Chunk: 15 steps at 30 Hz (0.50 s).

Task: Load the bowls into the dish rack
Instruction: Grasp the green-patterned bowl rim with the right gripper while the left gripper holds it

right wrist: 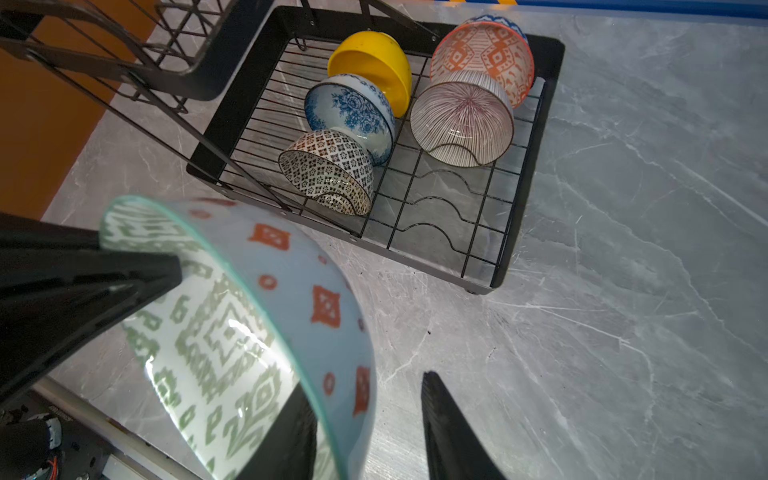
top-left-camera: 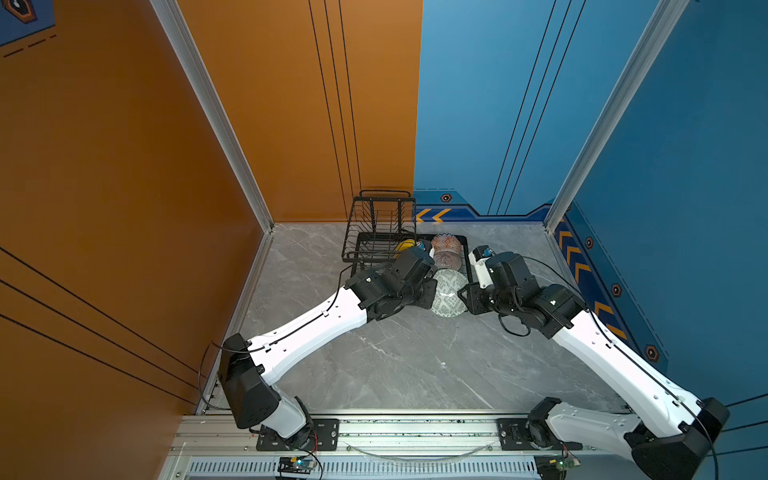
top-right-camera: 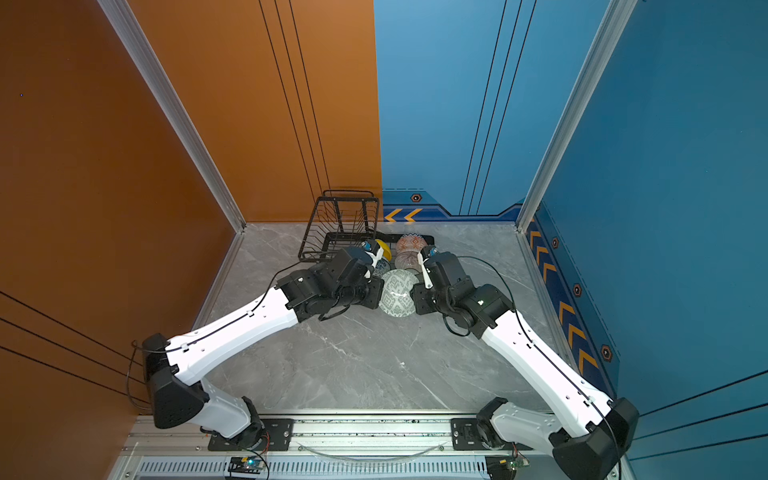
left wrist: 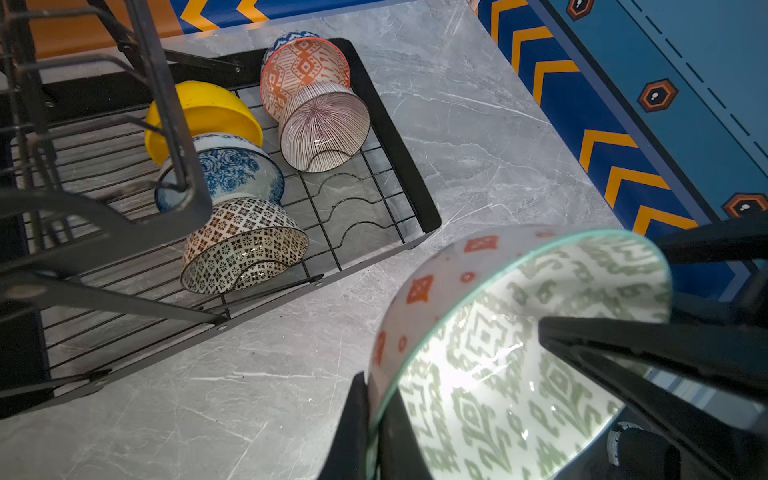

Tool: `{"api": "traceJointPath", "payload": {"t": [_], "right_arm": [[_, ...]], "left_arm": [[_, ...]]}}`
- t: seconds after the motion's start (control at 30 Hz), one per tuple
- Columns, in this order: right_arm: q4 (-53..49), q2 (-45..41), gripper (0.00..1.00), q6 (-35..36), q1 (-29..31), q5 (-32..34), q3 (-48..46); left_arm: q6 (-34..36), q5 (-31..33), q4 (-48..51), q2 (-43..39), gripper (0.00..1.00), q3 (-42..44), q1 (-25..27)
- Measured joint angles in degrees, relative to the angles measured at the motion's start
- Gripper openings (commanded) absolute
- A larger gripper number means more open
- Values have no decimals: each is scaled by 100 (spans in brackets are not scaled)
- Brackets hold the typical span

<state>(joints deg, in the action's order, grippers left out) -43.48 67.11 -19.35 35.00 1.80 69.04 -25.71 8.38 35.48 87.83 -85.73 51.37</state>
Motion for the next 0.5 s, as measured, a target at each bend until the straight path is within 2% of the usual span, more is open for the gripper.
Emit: {"api": "traceJointPath", "payload": {"t": [0.07, 0.27, 0.43, 0.47, 0.5], "right_arm": [[44, 55, 29, -22, 11, 31, 0], [197, 118, 1, -94, 72, 177, 2], [240, 203, 0, -170, 72, 428, 0], [240, 201, 0, -162, 72, 433, 0], [247, 201, 0, -149, 72, 450, 0]], "left_arm": [[2, 2, 0, 0, 0, 0, 0], [-17, -28, 0, -13, 0, 9, 9], [-46, 22, -105, -70, 0, 33, 48], [-46, 22, -120, -74, 3, 44, 48], [-44, 20, -138, -83, 14, 57, 46]]}}
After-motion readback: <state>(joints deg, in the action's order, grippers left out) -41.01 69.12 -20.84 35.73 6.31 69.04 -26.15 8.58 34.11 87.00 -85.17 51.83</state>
